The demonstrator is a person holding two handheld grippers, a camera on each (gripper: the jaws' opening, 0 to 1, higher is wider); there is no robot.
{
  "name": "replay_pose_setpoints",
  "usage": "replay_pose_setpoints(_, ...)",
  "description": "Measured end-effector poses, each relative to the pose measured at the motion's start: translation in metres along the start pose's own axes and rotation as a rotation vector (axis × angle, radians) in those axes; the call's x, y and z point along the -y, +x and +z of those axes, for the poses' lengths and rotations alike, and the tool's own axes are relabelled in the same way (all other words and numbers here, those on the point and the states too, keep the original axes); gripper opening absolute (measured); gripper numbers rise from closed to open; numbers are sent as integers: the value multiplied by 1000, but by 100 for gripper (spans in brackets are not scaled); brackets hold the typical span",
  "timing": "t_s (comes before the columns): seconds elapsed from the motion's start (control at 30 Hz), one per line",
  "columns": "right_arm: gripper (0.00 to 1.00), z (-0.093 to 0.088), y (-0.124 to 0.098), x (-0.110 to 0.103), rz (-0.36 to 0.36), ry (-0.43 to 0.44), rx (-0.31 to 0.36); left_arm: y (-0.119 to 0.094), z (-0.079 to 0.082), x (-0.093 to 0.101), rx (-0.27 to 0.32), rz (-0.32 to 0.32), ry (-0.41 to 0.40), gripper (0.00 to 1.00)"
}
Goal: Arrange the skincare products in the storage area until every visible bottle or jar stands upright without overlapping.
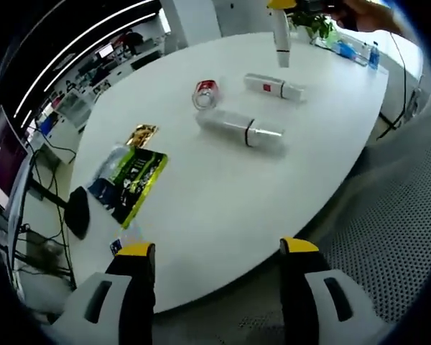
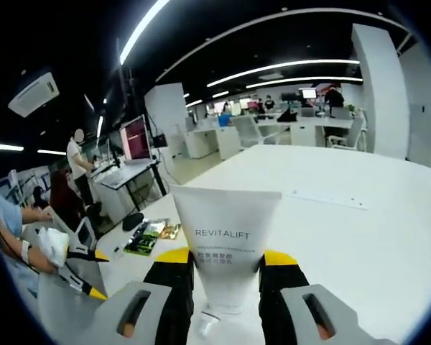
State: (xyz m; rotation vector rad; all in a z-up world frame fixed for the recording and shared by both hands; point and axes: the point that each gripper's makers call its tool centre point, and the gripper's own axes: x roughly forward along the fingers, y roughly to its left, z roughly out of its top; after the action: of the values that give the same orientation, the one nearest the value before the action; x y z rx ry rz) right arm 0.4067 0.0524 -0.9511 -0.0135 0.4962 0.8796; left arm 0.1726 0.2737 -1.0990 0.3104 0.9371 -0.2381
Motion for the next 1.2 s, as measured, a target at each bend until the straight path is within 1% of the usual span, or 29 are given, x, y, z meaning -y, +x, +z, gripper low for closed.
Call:
replay_pose_setpoints(0.13,28,0,7,2,-15,-3,-8,1,-1,2,-4,-16,-40,67)
replay_pose_setpoints(0.17,28,3,8,1,-18,-7,-5,0,-1,1,-3,-11,-40,67)
replay_pose_setpoints(0.23,28,8,12,1,-22,-20,-2,-3,6,-2,31,4,-39,67)
replay_pose_setpoints(0.27,28,12,14,-1,-24,-34,1,-4,7,-3,39,5,-42,67)
replay_pose_setpoints(0.37,28,16,19,0,-34,-58,-4,-3,6,-2,35,3,-52,64)
replay_pose_setpoints(0.47,28,21,27,5,-53,-85,-8,-3,4,-2,29,3,-49,63)
replay_pose_setpoints(0.53,28,23,32,9,-64,-93,-11,-4,6,-4,39,14,-35,64)
replay_pose_setpoints(0.57,28,24,35,11,-73,-94,-15,-6,8,-7,50,30,-14,64)
replay_pose_setpoints(0.7,28,28,44,18,-97,-100,-26,-5,8,-6,55,26,-20,64)
replay_pose_setpoints(0.77,28,31,47,20,-104,-113,-30,-5,6,-6,47,23,-28,62)
replay_pose_setpoints(0.87,28,39,56,25,-119,-126,-32,-6,6,-8,50,26,-38,61)
replay_pose_setpoints(0.97,28,43,63,31,-135,-118,-32,-7,6,-9,57,32,-42,59)
replay_pose_setpoints(1.03,28,47,69,36,-150,-106,-29,-9,9,-11,72,44,-30,58)
replay_pose_setpoints(1.07,28,49,72,40,-166,-84,-30,-9,10,-11,74,44,-32,58)
replay_pose_setpoints(1.17,28,55,79,46,-178,-77,-21,-9,8,-10,68,38,-32,57)
replay_pose_setpoints(1.2,28,55,83,50,-191,-68,-30,-9,8,-9,66,37,-31,56)
